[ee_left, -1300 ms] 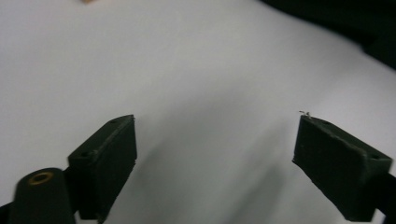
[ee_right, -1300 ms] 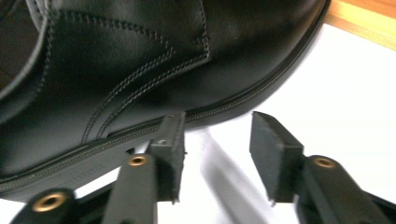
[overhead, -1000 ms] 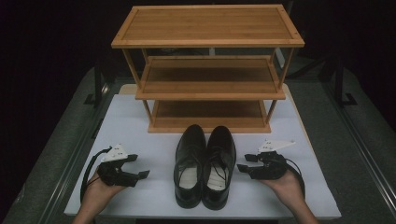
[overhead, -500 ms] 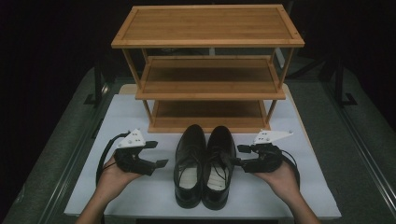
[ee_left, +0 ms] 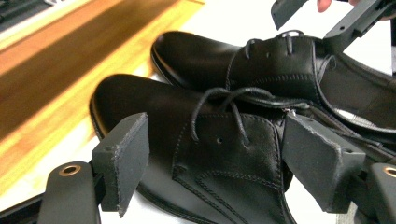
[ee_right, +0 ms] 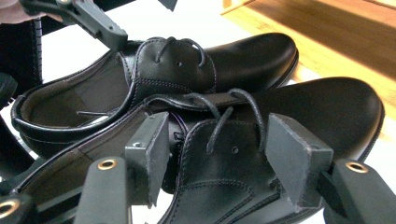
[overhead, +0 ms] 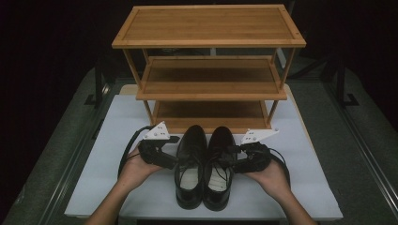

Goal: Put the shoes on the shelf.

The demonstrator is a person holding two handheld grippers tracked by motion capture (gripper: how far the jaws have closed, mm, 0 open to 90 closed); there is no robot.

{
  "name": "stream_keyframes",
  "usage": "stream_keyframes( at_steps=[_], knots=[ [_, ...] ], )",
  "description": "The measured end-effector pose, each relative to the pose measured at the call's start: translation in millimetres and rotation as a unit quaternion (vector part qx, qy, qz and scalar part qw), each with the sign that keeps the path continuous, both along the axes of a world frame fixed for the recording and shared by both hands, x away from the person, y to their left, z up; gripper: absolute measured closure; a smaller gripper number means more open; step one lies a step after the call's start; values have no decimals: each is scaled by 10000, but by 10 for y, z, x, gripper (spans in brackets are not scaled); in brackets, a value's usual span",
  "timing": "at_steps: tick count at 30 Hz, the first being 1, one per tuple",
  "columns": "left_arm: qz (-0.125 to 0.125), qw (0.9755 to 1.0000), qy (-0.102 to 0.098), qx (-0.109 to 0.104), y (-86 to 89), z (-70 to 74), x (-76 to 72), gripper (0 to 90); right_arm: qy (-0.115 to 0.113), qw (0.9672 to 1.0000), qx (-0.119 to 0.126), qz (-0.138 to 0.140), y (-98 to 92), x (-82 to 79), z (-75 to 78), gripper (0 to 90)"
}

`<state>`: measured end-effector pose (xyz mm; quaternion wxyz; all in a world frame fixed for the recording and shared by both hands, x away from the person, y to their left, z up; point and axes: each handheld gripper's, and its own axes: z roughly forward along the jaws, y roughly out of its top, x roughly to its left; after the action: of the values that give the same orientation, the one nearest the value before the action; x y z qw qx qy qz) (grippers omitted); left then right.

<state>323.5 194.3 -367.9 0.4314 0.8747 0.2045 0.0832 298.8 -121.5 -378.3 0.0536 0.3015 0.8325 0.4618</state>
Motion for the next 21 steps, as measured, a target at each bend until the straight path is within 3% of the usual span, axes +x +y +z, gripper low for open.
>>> stream_keyframes(
  at_steps=[3,8,13,17,21],
  knots=[
    [-6,10000,12,-12,1,-32,-3,242,41,10000,-15,-19,-2,8,-32,394],
    [-160,9998,81,89,0,-98,-14,341,90,9999,-127,-43,3,7,-105,411],
    [-313,9994,151,94,-23,-150,-41,465,204,9998,9,7,6,14,-162,452],
    [-379,9991,160,62,-10,-147,-62,538,241,9996,56,123,1,8,-160,568],
    [-420,9987,35,276,-36,-102,-121,695,279,9993,121,204,-18,-10,-156,707]
  ],
)
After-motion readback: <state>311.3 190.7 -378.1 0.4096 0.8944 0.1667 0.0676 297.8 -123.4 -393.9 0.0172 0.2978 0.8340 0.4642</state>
